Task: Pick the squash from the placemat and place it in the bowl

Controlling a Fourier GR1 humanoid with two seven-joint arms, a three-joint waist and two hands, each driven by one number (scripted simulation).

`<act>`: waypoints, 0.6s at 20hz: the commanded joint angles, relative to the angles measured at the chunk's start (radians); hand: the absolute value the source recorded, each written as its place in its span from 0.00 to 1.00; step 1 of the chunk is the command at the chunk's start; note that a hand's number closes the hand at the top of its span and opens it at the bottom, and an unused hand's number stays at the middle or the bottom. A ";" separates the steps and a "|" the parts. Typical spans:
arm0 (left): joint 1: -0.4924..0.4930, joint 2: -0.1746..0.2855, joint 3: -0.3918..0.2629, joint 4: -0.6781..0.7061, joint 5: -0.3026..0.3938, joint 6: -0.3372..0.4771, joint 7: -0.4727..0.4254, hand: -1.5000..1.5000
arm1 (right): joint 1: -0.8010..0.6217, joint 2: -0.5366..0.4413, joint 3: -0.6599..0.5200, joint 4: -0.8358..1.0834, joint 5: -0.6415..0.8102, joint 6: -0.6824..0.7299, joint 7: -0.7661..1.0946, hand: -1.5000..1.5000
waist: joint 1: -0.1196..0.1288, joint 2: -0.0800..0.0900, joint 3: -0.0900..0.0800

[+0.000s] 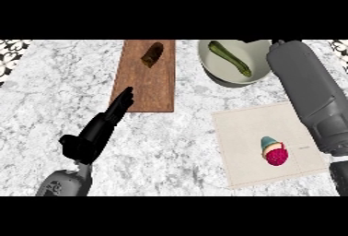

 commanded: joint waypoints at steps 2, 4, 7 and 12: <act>0.055 0.000 0.003 -0.009 -0.020 0.009 -0.027 0.50 | 0.107 -0.065 -0.087 -0.104 -0.099 0.009 -0.067 0.00 | -0.034 -0.014 0.000; 0.053 -0.004 -0.003 -0.042 -0.016 0.011 0.010 0.50 | 0.149 -0.125 -0.127 -0.114 -0.133 0.021 -0.103 0.00 | -0.030 -0.012 0.000; 0.039 0.005 0.021 -0.029 -0.014 0.003 0.008 0.50 | 0.201 -0.167 -0.171 -0.178 -0.181 0.031 -0.120 0.00 | -0.035 -0.014 0.000; 0.029 -0.002 0.034 -0.041 -0.010 0.005 0.032 0.50 | 0.445 -0.196 -0.213 -0.383 -0.276 0.105 -0.221 0.00 | -0.052 -0.019 -0.001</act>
